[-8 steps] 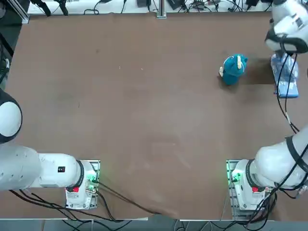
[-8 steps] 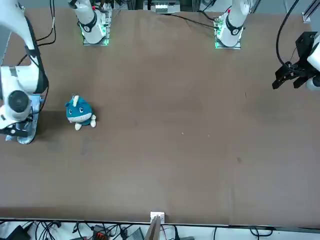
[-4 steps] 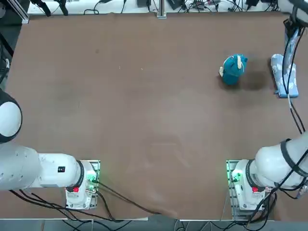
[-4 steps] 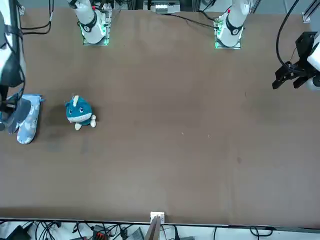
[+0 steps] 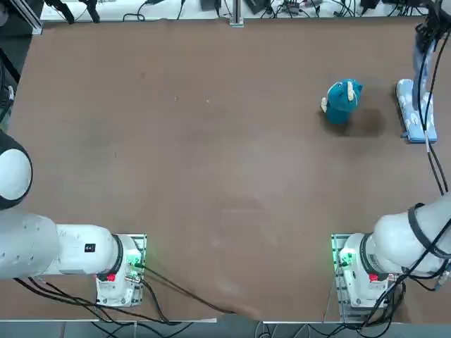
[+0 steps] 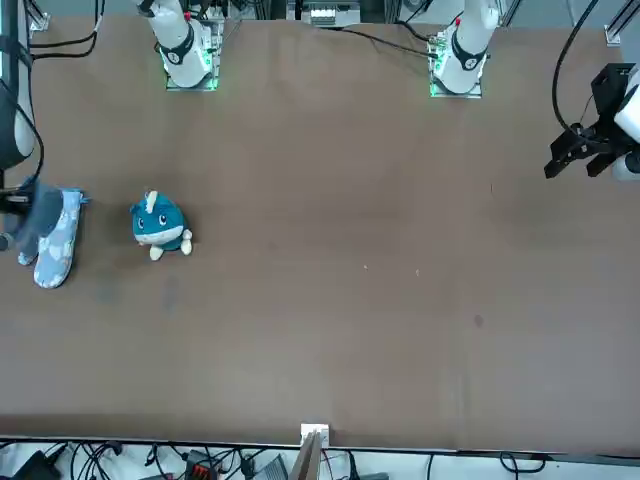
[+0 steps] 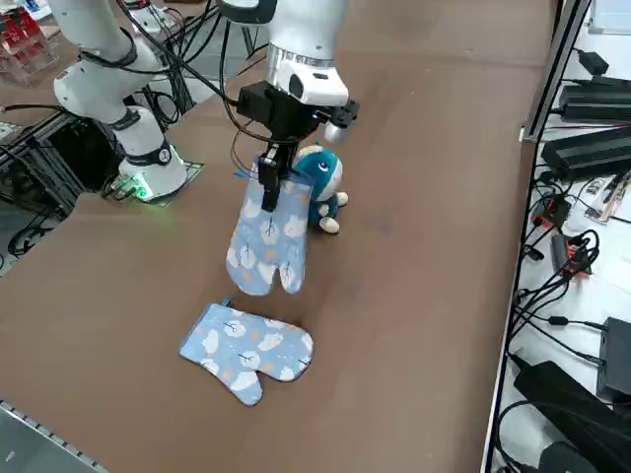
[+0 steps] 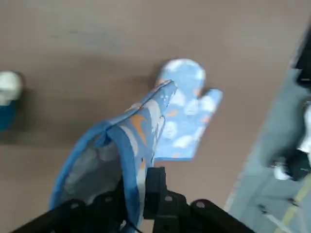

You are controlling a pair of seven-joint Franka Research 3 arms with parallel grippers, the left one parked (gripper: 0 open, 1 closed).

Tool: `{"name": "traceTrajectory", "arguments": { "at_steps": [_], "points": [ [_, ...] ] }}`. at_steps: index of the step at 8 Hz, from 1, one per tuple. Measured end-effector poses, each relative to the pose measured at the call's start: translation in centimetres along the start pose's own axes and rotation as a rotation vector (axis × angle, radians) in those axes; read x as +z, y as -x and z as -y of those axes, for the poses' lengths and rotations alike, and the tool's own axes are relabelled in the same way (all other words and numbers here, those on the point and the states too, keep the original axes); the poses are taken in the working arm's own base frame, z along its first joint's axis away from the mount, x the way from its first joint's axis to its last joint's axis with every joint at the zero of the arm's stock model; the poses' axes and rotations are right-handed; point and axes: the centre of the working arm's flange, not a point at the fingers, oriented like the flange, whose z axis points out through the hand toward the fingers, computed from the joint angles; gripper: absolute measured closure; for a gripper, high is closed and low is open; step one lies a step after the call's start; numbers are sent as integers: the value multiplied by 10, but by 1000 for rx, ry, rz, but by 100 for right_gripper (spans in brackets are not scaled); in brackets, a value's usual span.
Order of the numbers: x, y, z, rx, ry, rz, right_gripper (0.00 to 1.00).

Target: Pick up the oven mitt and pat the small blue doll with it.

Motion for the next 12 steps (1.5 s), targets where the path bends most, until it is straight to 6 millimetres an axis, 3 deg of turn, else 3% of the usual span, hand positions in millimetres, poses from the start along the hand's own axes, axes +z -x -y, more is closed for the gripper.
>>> {"name": "traceTrajectory", "arguments": {
  "at_steps": [3,6,8,12],
  "points": [
    [-5,-6,33,14,-122,-5,96],
    [-10,-19,91,71,-154,15,96],
    [-14,-27,117,133,-178,8,96],
    [-32,-34,111,255,-185,-70,96]
  ]
}}
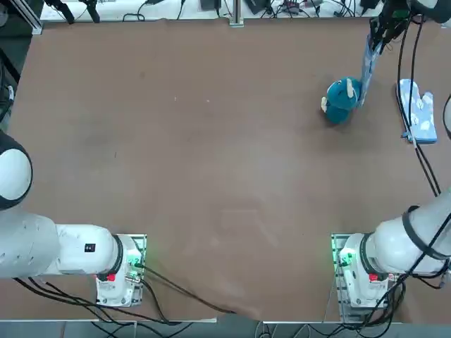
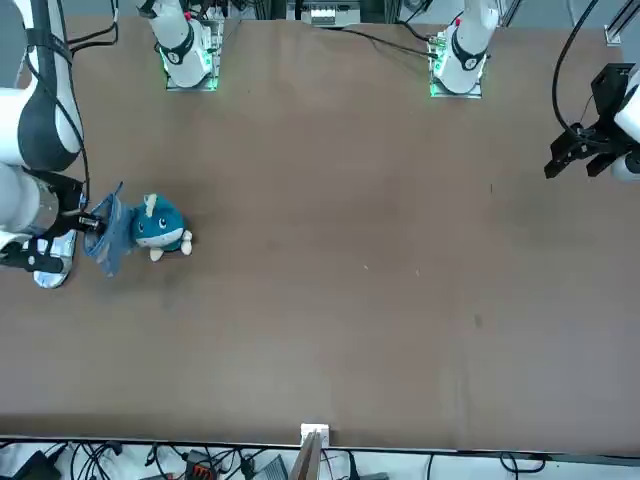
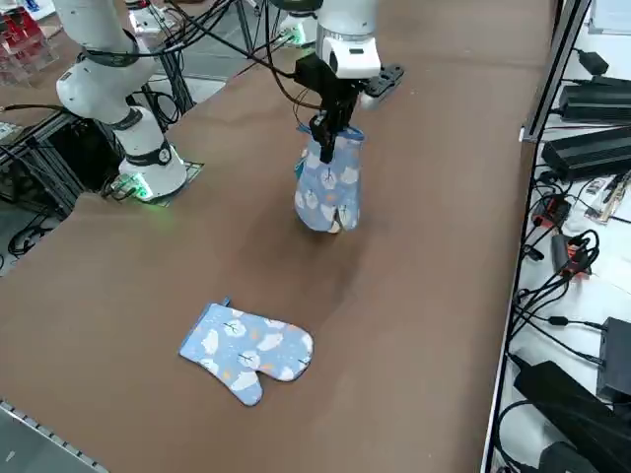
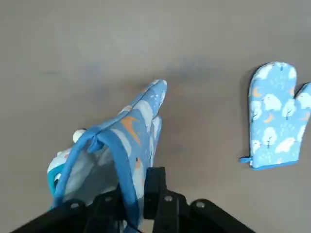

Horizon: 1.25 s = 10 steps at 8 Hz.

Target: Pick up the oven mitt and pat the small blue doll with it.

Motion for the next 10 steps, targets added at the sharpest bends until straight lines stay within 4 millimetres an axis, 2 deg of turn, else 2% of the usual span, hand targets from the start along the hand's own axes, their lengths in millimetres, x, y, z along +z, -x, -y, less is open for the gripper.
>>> {"name": "traceTrajectory", "arguments": {
  "at_steps": [3,5,6,9,10],
  "points": [
    [-5,0,-23,-61,119,9,96],
    [0,5,-24,-78,132,63,96],
    [2,6,-20,-84,131,69,96],
    [3,8,12,-66,44,73,96],
    [4,6,16,-43,24,64,96]
  ]
}}
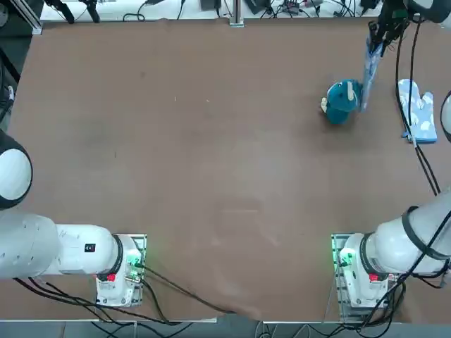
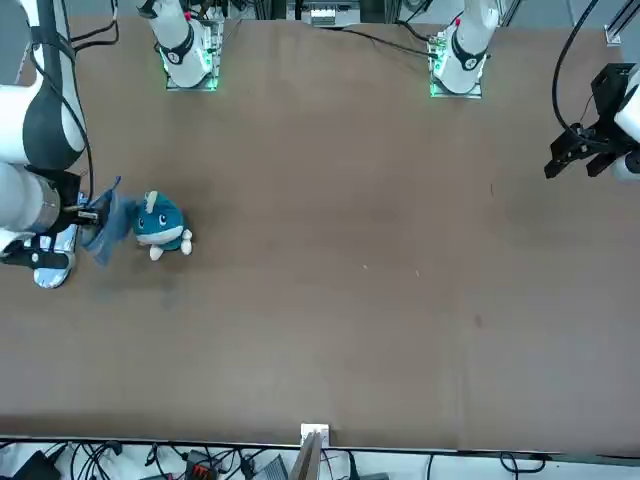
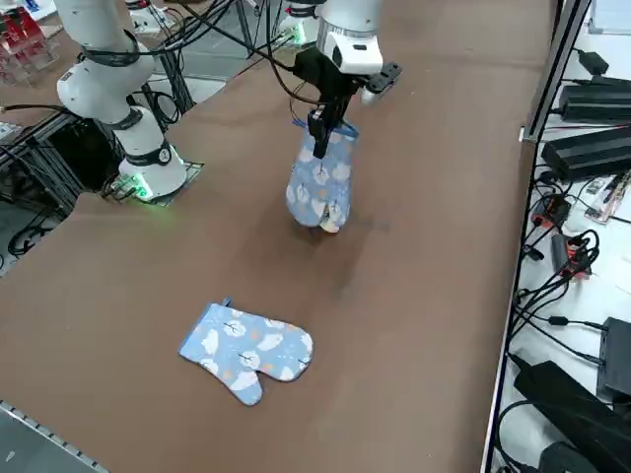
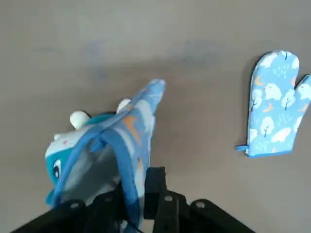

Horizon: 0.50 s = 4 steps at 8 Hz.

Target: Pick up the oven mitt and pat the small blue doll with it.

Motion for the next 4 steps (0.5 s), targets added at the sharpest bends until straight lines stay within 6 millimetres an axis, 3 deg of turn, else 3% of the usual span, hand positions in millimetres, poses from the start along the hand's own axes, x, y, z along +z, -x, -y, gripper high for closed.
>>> {"name": "traceTrajectory", "arguments": {
  "at_steps": [2,4],
  "points": [
    [-5,-8,-12,35,-12,-50,96],
    [-8,-14,-52,58,5,-89,96]
  ]
}}
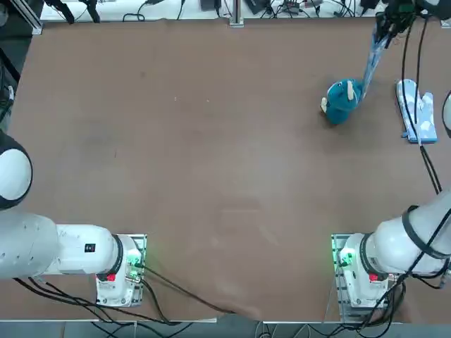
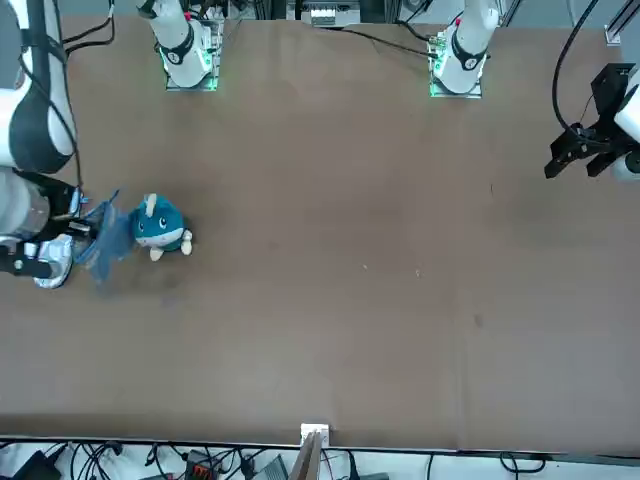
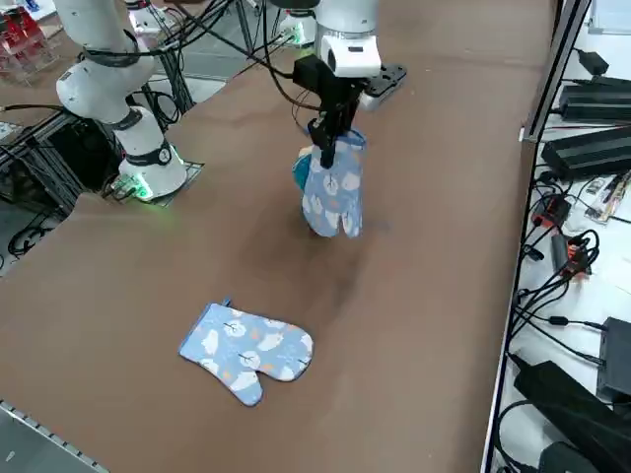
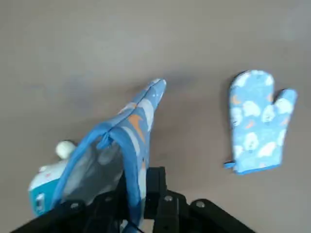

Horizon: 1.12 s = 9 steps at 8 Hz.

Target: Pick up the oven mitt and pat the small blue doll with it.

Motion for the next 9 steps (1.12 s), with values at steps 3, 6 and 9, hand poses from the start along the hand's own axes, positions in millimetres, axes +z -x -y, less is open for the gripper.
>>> {"name": "traceTrajectory", "arguments": {
  "at_steps": [3,6,9],
  "points": [
    [5,4,-13,-22,18,53,96],
    [17,12,18,-58,-5,143,96],
    [22,3,38,6,-46,108,96]
  ]
}}
